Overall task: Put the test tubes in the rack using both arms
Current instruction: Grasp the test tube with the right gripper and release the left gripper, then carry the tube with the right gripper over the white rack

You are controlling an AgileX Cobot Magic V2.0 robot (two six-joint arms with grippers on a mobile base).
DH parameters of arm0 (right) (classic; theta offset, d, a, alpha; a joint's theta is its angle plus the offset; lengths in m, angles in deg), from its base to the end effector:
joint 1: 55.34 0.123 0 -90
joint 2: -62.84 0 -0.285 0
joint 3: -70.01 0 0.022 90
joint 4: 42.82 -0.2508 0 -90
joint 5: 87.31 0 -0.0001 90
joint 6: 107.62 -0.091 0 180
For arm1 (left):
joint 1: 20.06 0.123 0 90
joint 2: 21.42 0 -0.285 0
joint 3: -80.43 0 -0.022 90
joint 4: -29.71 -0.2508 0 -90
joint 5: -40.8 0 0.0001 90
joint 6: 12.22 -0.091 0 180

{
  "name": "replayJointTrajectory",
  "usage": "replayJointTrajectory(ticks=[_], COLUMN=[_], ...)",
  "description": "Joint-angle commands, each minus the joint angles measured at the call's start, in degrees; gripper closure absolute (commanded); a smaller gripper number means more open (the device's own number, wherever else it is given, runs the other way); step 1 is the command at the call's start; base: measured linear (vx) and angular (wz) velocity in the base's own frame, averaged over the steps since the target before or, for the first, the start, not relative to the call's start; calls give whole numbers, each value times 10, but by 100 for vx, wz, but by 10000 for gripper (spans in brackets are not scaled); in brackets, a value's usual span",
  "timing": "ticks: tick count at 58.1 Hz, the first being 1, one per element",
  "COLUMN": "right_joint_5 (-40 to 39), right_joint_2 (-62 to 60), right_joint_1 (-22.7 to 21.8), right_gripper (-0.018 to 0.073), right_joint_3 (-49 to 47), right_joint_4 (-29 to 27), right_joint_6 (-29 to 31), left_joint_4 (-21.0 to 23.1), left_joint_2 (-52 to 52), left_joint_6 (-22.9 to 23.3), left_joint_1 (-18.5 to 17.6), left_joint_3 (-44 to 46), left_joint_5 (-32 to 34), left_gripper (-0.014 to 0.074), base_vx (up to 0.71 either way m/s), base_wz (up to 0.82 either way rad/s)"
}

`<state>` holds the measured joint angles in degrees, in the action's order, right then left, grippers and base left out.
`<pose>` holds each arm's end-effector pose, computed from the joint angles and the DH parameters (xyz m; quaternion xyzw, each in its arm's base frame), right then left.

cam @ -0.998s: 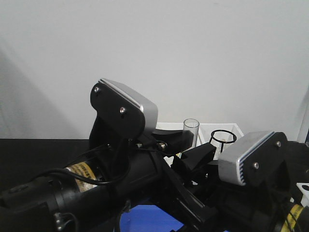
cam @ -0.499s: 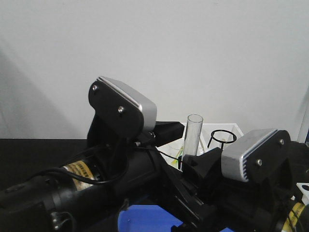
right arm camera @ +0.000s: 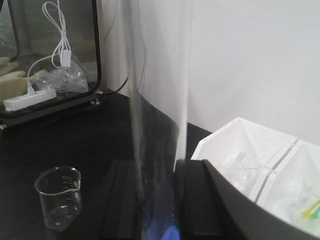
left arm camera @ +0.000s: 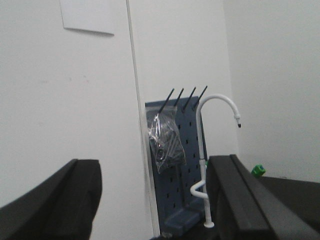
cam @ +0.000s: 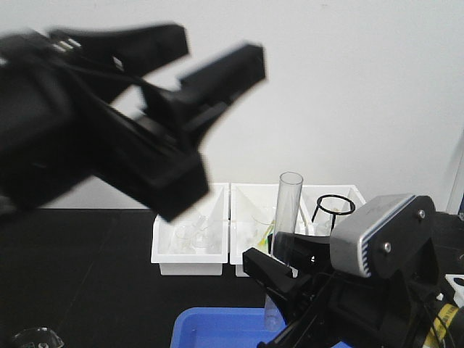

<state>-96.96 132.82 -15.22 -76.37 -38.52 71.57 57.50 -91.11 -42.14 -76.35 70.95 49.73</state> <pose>0.1844 0.1569 0.3468 -0.2752 0.6774 0.2191 0.6460 0.1327 -0.1871 0.4881 0.2597 0.5218 -0.3492 0.7337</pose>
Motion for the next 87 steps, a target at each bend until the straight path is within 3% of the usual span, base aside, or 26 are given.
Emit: replayJointTrajectory(ticks=[1,11,25,34,46,57,66,87], right_joint_5=[-56,-82,-77,-77,-97,-208,-302,-462], right_joint_2=[-9,-11,-11,-11,-9,-9,17,163], right_joint_1=[-10,-104,-280,-402,-512,-563,-570,-570], right_gripper=[567,567,567,567,567,567,566,565], right_joint_3=[-20,-20,-20,-20,-1,105,176,187], right_joint_4=[-8,-73,-72,-43,-43,-43,-33,-33], right_joint_6=[41,41,48,47,38,18,15,15], left_joint_4=[2,2,3,2,-18,-22,-23,-27], left_joint_2=[31,54,53,53,39,-10,-64,-176], left_joint_6=[-1,-40,-44,-44,-44,-23,24,38], left_joint_1=[-3,-3,-3,-3,1,27,57,73], left_joint_3=[21,21,21,20,20,20,20,20], left_joint_5=[29,-12,-70,-96,-122,-182,-216,-250], left_gripper=[45,45,45,45,45,46,85,374], base_vx=[0,0,0,0,0,0,0,0], base_wz=[0,0,0,0,0,0,0,0])
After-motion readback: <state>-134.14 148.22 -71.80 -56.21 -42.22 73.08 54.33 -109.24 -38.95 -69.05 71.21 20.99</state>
